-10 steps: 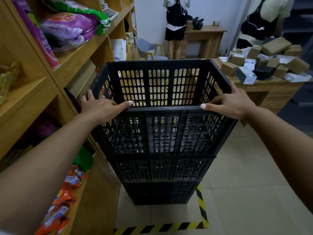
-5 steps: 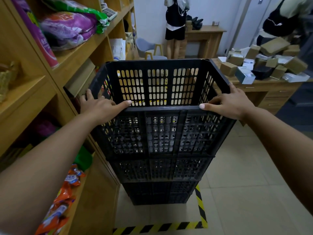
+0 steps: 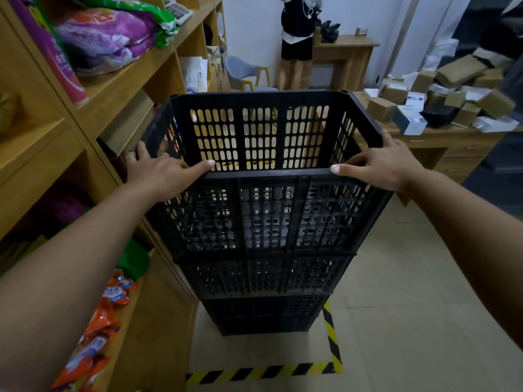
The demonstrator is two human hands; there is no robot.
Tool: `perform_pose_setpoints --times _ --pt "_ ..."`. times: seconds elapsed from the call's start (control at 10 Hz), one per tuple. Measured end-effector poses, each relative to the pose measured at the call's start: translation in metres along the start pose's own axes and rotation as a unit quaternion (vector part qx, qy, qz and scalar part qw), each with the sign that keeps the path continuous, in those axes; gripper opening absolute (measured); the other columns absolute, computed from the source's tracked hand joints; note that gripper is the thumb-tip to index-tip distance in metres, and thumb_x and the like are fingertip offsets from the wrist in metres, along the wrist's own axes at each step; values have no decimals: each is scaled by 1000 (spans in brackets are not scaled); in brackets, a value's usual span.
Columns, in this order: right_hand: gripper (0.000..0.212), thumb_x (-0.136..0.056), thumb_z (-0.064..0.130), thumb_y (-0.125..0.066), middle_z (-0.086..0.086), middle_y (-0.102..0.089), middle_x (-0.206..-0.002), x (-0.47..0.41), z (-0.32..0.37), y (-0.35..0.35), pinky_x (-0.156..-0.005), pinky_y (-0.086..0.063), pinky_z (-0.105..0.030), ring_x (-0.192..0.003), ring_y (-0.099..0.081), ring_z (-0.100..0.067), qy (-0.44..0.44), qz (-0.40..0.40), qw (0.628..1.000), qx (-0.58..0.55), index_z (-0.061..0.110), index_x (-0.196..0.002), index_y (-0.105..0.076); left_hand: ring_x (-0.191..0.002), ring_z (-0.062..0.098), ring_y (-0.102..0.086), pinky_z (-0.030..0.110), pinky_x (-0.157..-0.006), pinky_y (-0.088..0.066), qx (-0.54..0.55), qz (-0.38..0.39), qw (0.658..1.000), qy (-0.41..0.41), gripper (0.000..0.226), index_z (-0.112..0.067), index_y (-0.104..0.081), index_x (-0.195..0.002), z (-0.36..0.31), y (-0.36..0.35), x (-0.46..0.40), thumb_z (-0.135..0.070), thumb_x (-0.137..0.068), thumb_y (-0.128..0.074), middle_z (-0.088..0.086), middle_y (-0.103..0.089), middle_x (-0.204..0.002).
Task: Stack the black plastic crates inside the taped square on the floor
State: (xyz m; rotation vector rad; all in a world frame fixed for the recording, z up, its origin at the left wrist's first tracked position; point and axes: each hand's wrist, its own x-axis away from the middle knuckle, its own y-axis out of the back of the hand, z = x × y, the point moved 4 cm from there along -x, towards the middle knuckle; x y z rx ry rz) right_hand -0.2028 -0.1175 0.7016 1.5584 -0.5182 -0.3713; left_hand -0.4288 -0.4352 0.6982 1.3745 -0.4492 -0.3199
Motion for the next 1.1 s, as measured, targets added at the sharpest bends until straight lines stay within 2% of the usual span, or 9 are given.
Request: perform_pose_setpoints --times 0.3,0.5,0.6,0.7,0.8,0.9,1.0,1.1 --pt "109 -55 100 -2 -14 -36 -153 -1 -2 -2 -118 -9 -52 -147 4 -37 -1 8 1000 -5 41 -127 -59 -147 41 1 55 -116 -5 6 -4 1000 3 107 -38 -55 -133 0 0 2 -91 -64 6 9 -36 -153" --pt "104 -58 98 -3 -15 -35 -153 1 -1 0 -117 -9 -51 -147 1 -37 2 -5 1000 -7 42 -125 -60 -147 40 0 55 -115 -6 14 -10 1000 3 104 -39 -58 -130 -1 0 -2 -91 -64 5 7 -39 -151" --pt "104 -58 98 -3 -14 -34 -154 1 1 2 -117 -8 -52 -147 3 -37 1 2 1000 -12 42 -125 -60 -147 42 1 57 -115 -5 20 -10 1000 -6 110 -37 -57 -131 -1 2 -5 -91 -61 8 8 -40 -150" --pt "108 -57 98 -2 -10 -32 -155 6 5 3 -117 -8 -54 -147 6 -38 6 21 1000 -7 40 -127 -59 -146 43 4 58 -115 -2 26 13 999 -14 110 -34 -53 -136 1 2 1 -90 -64 9 10 -31 -156" --pt "109 -58 97 -2 -6 -30 -157 16 8 9 -117 -5 -55 -147 3 -38 0 18 1000 -16 38 -133 -54 -147 41 -3 55 -117 -2 27 -3 1000 6 98 -31 -50 -139 1 6 6 -85 -76 3 10 -27 -158" --pt "97 -71 89 -12 -7 -27 -158 35 11 14 -117 -11 -50 -148 -8 -32 4 -12 999 -43 32 -145 -39 -137 33 -36 51 -113 -22 7 -87 996 0 83 -25 -58 -129 -9 17 16 -76 -86 -9 10 -53 -138" --pt "82 -85 76 -23 -7 -34 -155 53 3 11 -115 -22 -44 -146 -22 -26 12 -42 995 -94 26 -148 -34 -104 28 -60 44 -90 -47 128 -146 981 -22 70 -20 -62 -114 -21 24 29 -68 -92 -17 5 -66 -106" --pt "68 -91 64 -38 -8 -47 -145 76 -11 29 -104 -38 -39 -134 -41 -24 8 -98 979 -181 23 -145 -39 -89 27 -61 47 -91 -47 262 -160 951 -35 63 -20 -62 -94 -41 38 46 -65 -94 -20 2 -65 -89"
